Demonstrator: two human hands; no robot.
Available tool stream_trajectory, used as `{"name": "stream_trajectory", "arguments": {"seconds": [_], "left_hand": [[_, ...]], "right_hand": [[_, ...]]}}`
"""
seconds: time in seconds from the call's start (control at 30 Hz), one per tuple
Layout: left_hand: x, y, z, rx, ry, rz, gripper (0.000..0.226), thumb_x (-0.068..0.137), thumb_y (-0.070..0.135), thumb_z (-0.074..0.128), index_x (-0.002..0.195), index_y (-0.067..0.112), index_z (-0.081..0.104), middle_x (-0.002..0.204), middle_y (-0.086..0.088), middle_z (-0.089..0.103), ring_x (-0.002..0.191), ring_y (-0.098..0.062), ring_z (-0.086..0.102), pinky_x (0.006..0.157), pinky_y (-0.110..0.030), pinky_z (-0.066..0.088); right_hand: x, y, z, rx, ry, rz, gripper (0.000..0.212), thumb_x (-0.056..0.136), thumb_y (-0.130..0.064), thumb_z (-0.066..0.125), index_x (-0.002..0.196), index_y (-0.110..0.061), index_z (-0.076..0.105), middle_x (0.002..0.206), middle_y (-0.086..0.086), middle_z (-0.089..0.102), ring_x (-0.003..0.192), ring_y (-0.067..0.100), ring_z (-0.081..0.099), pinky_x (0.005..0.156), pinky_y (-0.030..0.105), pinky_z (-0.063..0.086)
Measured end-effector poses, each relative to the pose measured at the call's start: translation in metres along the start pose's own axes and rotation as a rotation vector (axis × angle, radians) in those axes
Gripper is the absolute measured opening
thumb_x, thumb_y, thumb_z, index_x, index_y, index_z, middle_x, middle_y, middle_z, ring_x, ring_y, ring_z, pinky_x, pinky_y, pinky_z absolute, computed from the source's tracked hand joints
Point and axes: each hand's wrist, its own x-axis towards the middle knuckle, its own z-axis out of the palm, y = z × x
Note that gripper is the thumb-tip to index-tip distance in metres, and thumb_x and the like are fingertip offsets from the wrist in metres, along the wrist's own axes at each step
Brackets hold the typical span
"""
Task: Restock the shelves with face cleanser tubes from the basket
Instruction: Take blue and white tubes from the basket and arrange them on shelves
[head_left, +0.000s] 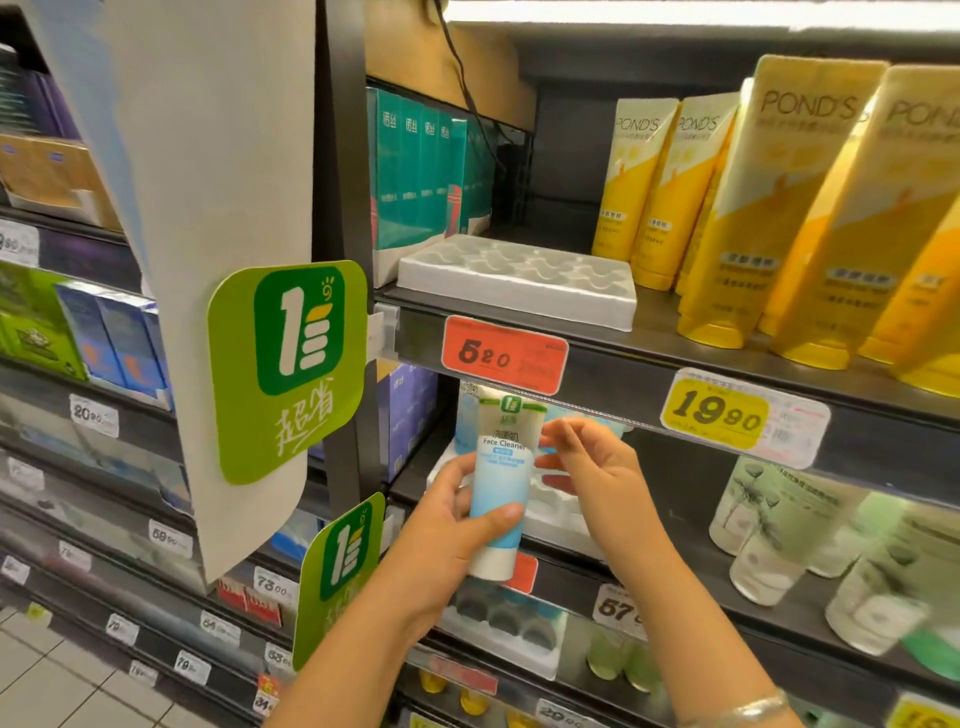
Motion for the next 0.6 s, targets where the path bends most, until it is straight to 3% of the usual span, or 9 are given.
{"name": "stream_trajectory", "arguments": {"seconds": [0.1,0.2,0.33,0.4,0.47,0.6], "left_hand": [[0.011,0.005,0.009,0.136,-0.035,-0.008,0.041,0.080,0.017,0.069,0.112,0.029,0.047,0.101,0.005,0.071,0.088,-0.009,0.068,0.067,-0.023,0.053],[0.021,0.007,0.021,0.245,-0.060,0.045,0.039,0.079,0.016,0.071,0.106,0.030,0.048,0.096,0.010,0.068,0.079,0.002,0.066,0.062,-0.011,0.049],[0.035,0.009,0.036,0.478,0.015,0.222,0.042,0.075,0.017,0.074,0.094,0.044,0.049,0.107,0.015,0.057,0.094,0.003,0.055,0.073,-0.006,0.045],[0.042,0.008,0.042,0.571,0.074,0.304,0.047,0.075,0.018,0.074,0.093,0.050,0.045,0.105,0.016,0.053,0.093,0.008,0.051,0.074,-0.003,0.041],[0.049,0.007,0.047,0.609,0.138,0.369,0.049,0.075,0.016,0.075,0.088,0.052,0.044,0.096,0.022,0.050,0.086,0.014,0.050,0.070,0.002,0.038],[0.058,-0.001,0.052,0.631,0.216,0.411,0.039,0.075,0.008,0.073,0.087,0.039,0.052,0.093,0.017,0.056,0.084,0.008,0.053,0.066,0.002,0.039]], "right_hand": [[-0.005,-0.002,-0.010,-0.003,-0.114,0.030,0.008,0.087,-0.023,0.061,0.093,-0.025,0.065,0.088,-0.009,0.072,0.082,0.009,0.068,0.069,0.024,0.056],[-0.005,-0.005,-0.023,0.002,-0.076,0.063,0.015,0.084,-0.012,0.065,0.094,-0.023,0.066,0.092,-0.003,0.074,0.088,0.015,0.070,0.072,0.027,0.057],[-0.002,-0.006,-0.034,-0.040,0.091,0.128,0.007,0.079,-0.021,0.072,0.084,-0.016,0.070,0.088,0.005,0.074,0.086,0.021,0.071,0.084,0.041,0.056],[0.001,-0.005,-0.034,-0.067,0.188,0.141,0.017,0.077,-0.026,0.074,0.089,-0.017,0.068,0.092,0.004,0.072,0.085,0.015,0.069,0.080,0.028,0.055],[0.006,-0.006,-0.031,-0.154,0.251,0.163,0.038,0.077,-0.033,0.073,0.108,-0.012,0.061,0.097,-0.002,0.066,0.083,0.008,0.063,0.068,0.013,0.045],[0.019,-0.003,-0.023,-0.363,0.313,0.228,0.052,0.080,-0.041,0.068,0.120,-0.013,0.050,0.109,0.001,0.059,0.100,0.018,0.058,0.078,0.019,0.036]]}}
